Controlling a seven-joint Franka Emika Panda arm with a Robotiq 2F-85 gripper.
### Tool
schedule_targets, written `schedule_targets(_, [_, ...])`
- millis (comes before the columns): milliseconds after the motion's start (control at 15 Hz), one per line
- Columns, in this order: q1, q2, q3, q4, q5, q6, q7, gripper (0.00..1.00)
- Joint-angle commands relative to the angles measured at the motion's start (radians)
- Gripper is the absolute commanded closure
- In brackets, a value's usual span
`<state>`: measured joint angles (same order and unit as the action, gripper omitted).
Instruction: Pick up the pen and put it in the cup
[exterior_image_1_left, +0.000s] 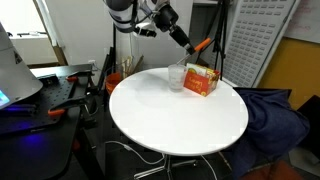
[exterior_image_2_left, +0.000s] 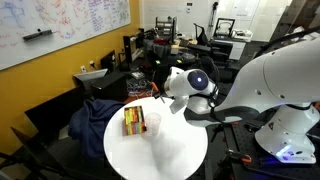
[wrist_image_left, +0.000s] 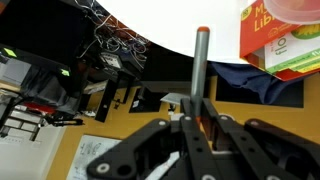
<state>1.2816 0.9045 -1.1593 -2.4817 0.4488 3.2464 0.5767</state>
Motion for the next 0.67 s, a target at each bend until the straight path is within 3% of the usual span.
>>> schedule_targets(0, [0.057, 0.103, -0.025, -0.013, 0.068, 0.023, 0.004, 0.96])
schedule_targets(600, [0.092, 0.193, 0.008, -0.006, 0.156, 0.069, 0.006, 0.96])
